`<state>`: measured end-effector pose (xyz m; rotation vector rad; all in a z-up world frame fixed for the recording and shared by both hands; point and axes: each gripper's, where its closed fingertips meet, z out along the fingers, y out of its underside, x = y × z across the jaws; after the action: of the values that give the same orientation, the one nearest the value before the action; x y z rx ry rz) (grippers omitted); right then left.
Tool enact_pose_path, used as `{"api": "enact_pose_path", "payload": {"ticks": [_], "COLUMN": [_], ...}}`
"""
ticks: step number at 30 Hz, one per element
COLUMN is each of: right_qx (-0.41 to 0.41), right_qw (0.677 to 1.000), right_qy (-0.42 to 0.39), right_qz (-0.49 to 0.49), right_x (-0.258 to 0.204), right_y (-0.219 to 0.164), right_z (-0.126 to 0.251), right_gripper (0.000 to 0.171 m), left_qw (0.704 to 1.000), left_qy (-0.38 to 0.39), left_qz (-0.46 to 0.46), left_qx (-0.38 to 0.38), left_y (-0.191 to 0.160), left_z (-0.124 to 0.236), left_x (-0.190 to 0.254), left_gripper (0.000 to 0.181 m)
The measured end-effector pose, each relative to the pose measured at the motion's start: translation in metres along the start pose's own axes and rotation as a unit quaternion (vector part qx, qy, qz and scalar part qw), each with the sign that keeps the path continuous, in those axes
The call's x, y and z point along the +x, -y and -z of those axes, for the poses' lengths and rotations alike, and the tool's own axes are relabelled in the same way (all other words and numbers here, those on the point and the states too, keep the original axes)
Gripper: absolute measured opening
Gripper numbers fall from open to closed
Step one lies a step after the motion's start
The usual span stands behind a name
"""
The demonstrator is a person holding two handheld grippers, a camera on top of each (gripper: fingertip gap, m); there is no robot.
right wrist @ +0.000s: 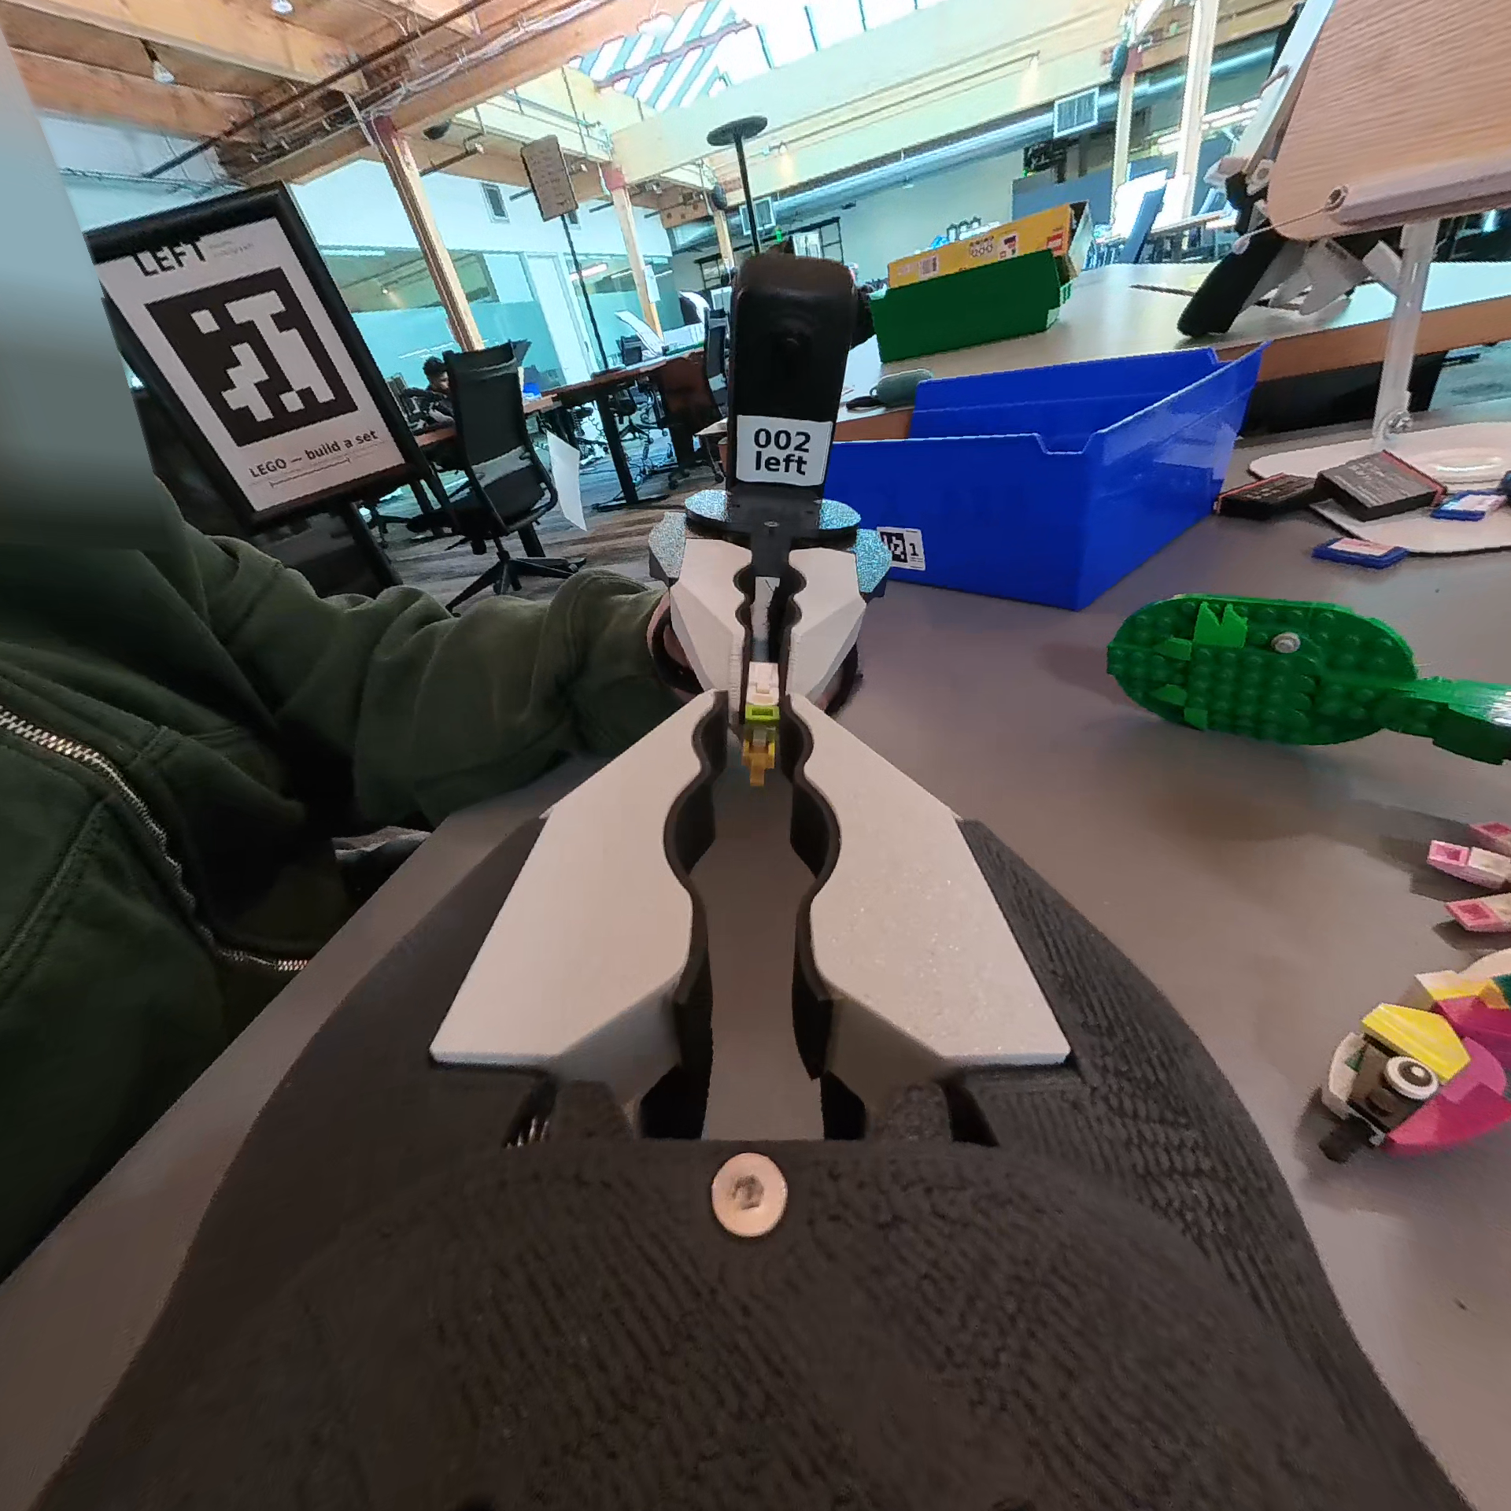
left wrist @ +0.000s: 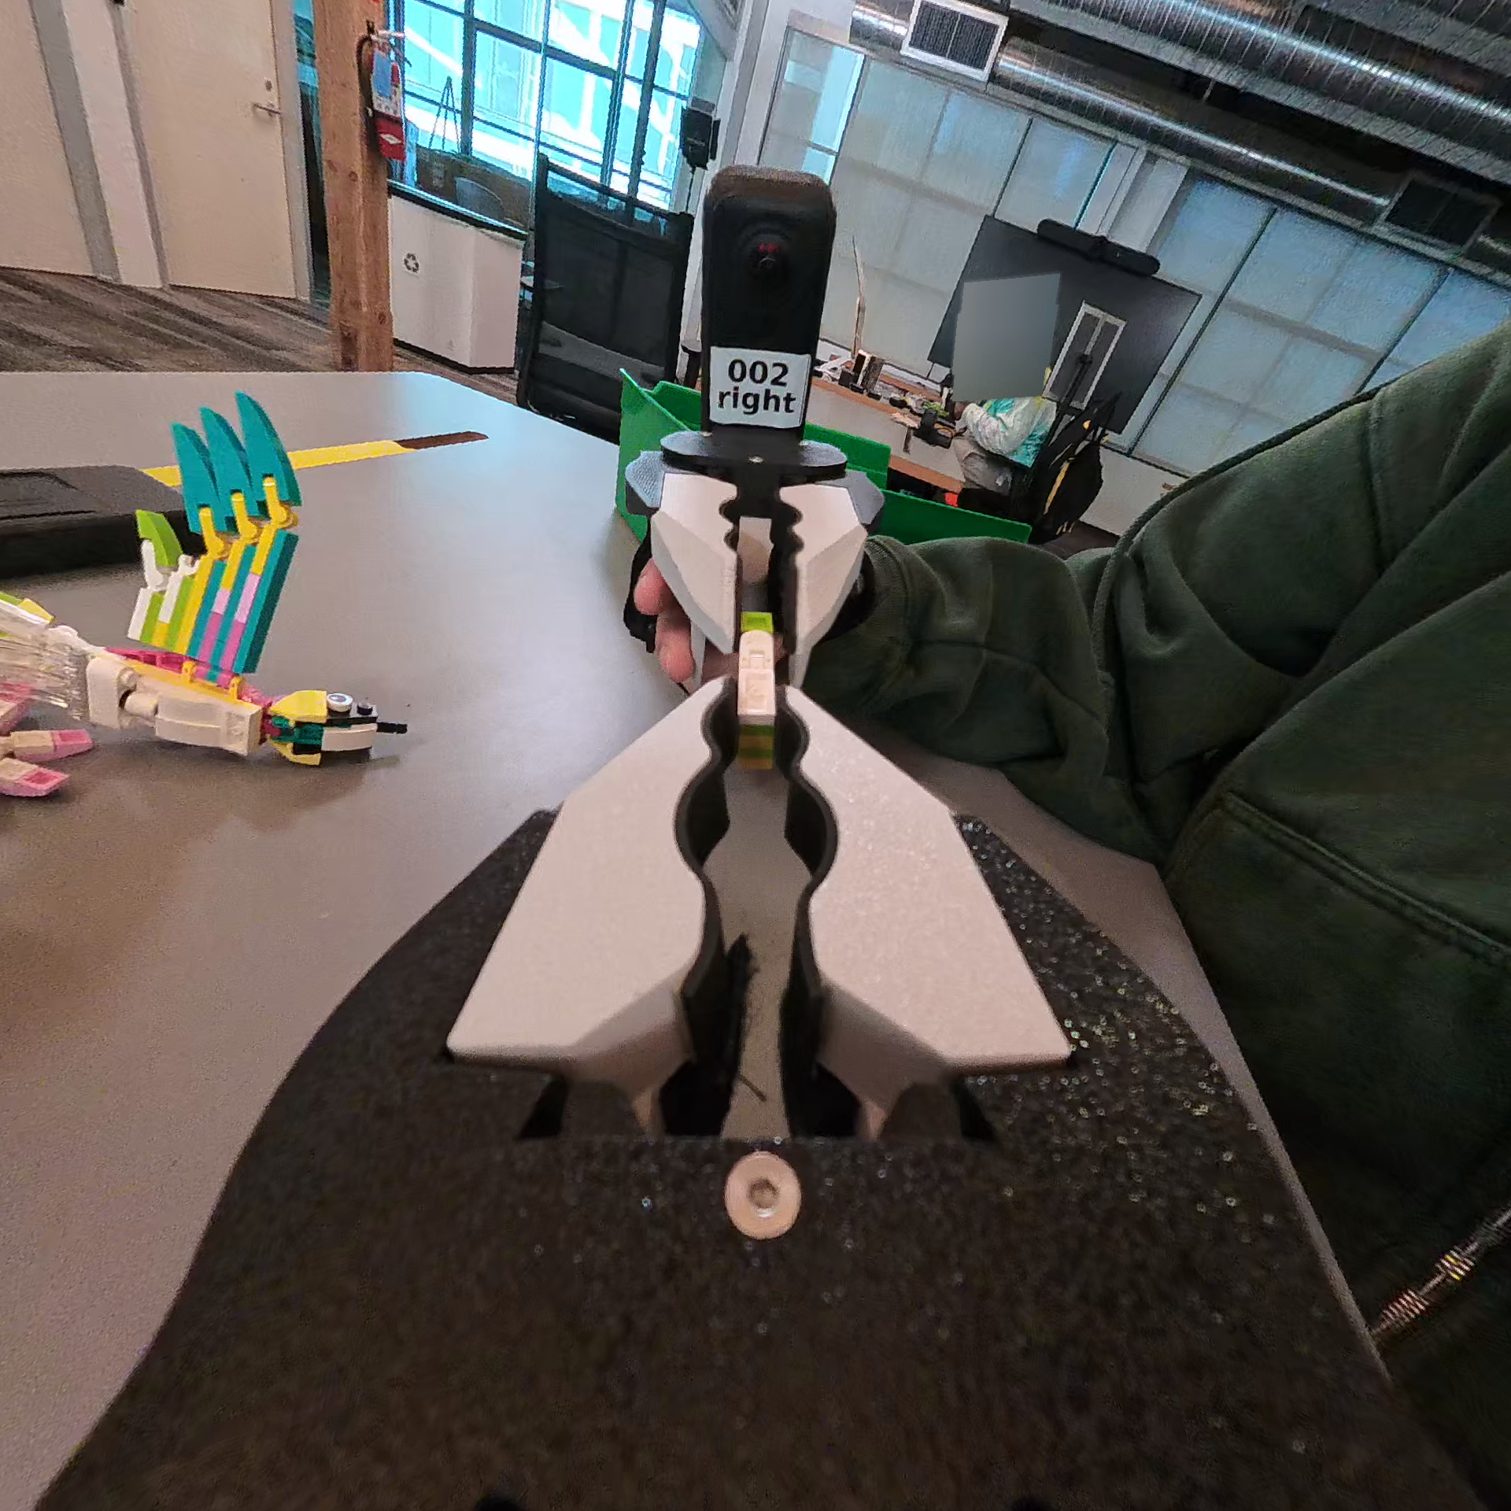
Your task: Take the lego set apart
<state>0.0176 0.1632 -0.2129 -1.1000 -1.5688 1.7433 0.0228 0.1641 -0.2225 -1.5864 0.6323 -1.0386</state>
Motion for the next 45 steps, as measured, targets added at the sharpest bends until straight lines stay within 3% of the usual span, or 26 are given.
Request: {"api": "enact_pose_path", "payload": {"ticks": [13,17,23,25,28,29,32,35,37,41,42,45], "right_qx": [-0.004,-0.012,0.005,-0.014,0.036,0.046,0.009,0.004,-0.004,-0.024,-0.033,-0.099], "right_qw": [1.000,1.000,1.000,1.000,0.999,0.998,0.999,0.999,0.999,0.999,0.998,0.973], "right_qy": [0.011,0.006,0.000,-0.016,-0.016,-0.013,-0.011,0.002,-0.006,-0.031,-0.048,-0.163], "right_qz": [-0.011,0.008,-0.011,-0.011,-0.027,-0.033,-0.044,-0.051,-0.049,-0.023,-0.004,0.129], "right_x": [-0.003,-0.003,-0.001,0.004,0.008,0.008,0.010,0.005,0.007,0.013,0.017,0.041], "right_y": [0.001,0.000,0.010,0.003,0.015,0.019,0.007,0.002,-0.001,-0.006,-0.007,-0.015], "right_z": [0.003,0.003,0.002,0.001,0.008,0.013,0.014,0.006,0.003,0.005,0.005,0.010], "right_gripper": [0.010,0.000,0.000,0.000,0.000,0.017,0.022,0.019,0.006,0.005,0.005,0.005], "left_qw": [1.000,1.000,0.995,0.996,0.999,0.999,0.999,0.999,0.999,0.999,0.998,0.990], "left_qy": [-0.006,-0.005,0.002,0.001,0.025,0.033,0.033,0.026,0.024,0.043,0.060,0.124], "left_qz": [-0.006,-0.003,-0.032,-0.024,-0.020,-0.017,-0.006,-0.009,-0.022,-0.017,-0.022,-0.071], "left_qx": [0.013,0.009,-0.095,-0.086,-0.043,-0.019,0.040,0.043,0.034,0.026,0.021,-0.019], "left_y": [0.005,0.004,-0.033,-0.032,-0.018,-0.010,0.008,0.008,0.005,0.001,-0.001,-0.009], "left_z": [0.001,0.003,-0.019,-0.022,-0.013,-0.009,-0.001,-0.003,-0.006,-0.009,-0.008,-0.005], "left_x": [0.003,0.002,0.004,0.004,-0.005,-0.008,-0.010,-0.007,-0.005,-0.011,-0.016,-0.031], "left_gripper": [0.006,0.006,0.006,0.006,0.006,0.006,0.006,0.006,0.006,0.006,0.008,0.044]}}
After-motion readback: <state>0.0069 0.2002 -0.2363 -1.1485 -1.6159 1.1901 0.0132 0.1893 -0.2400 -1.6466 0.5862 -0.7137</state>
